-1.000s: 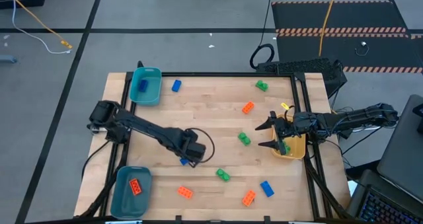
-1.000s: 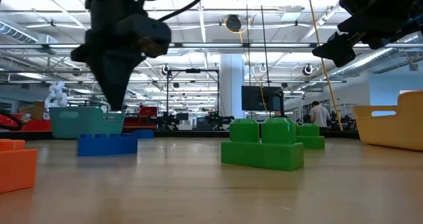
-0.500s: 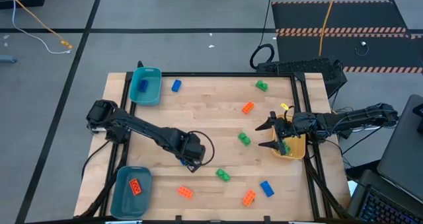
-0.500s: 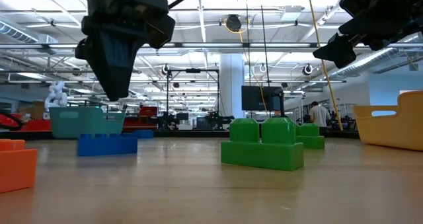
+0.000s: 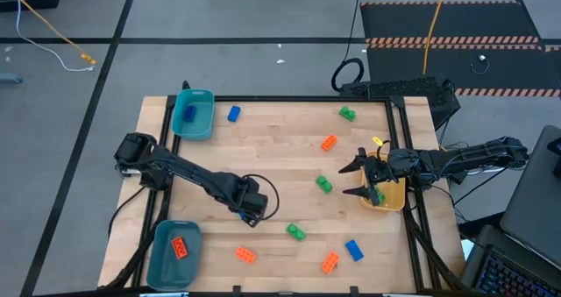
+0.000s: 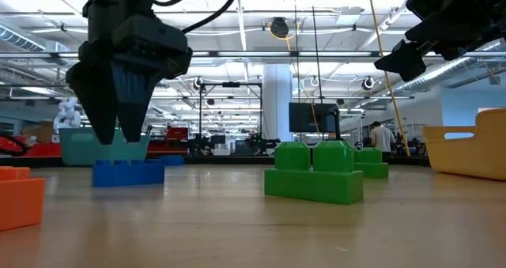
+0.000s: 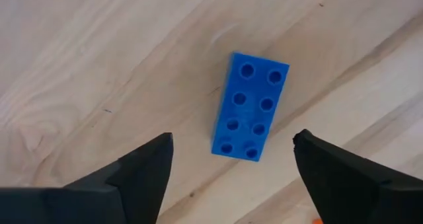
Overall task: Sort & place blocks by color
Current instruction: Put the blue game piece into the light blue bin
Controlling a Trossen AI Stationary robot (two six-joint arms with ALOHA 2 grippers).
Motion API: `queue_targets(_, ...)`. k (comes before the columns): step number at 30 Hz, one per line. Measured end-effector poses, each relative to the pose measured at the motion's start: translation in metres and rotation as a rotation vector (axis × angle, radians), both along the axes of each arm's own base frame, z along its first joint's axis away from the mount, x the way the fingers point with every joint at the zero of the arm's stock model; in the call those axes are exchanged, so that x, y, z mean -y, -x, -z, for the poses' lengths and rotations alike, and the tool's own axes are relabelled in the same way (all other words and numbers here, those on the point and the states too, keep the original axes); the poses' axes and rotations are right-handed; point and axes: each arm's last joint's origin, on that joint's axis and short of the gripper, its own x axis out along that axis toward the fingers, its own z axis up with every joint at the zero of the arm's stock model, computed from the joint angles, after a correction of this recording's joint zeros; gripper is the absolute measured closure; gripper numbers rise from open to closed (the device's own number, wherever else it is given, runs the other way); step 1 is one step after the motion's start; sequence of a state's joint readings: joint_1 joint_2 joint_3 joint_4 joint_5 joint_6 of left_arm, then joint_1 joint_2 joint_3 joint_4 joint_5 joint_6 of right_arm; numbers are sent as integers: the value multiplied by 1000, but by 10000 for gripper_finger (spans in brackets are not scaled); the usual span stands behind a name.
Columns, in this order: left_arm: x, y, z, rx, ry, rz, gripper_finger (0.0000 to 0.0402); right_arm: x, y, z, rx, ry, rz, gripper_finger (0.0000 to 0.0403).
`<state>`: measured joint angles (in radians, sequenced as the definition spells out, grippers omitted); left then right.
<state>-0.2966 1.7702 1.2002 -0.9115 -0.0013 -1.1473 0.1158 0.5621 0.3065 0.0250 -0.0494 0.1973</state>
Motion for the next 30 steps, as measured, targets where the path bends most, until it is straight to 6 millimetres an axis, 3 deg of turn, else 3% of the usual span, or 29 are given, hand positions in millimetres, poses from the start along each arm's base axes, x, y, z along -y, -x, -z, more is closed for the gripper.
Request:
queue_targets(17, 2, -5, 2, 65, 20, 3, 156, 0, 0, 0, 0, 0, 0, 78)
queue_targets(30, 2, -7, 2, 88, 15, 1, 156, 0, 0, 0, 0, 0, 0, 78)
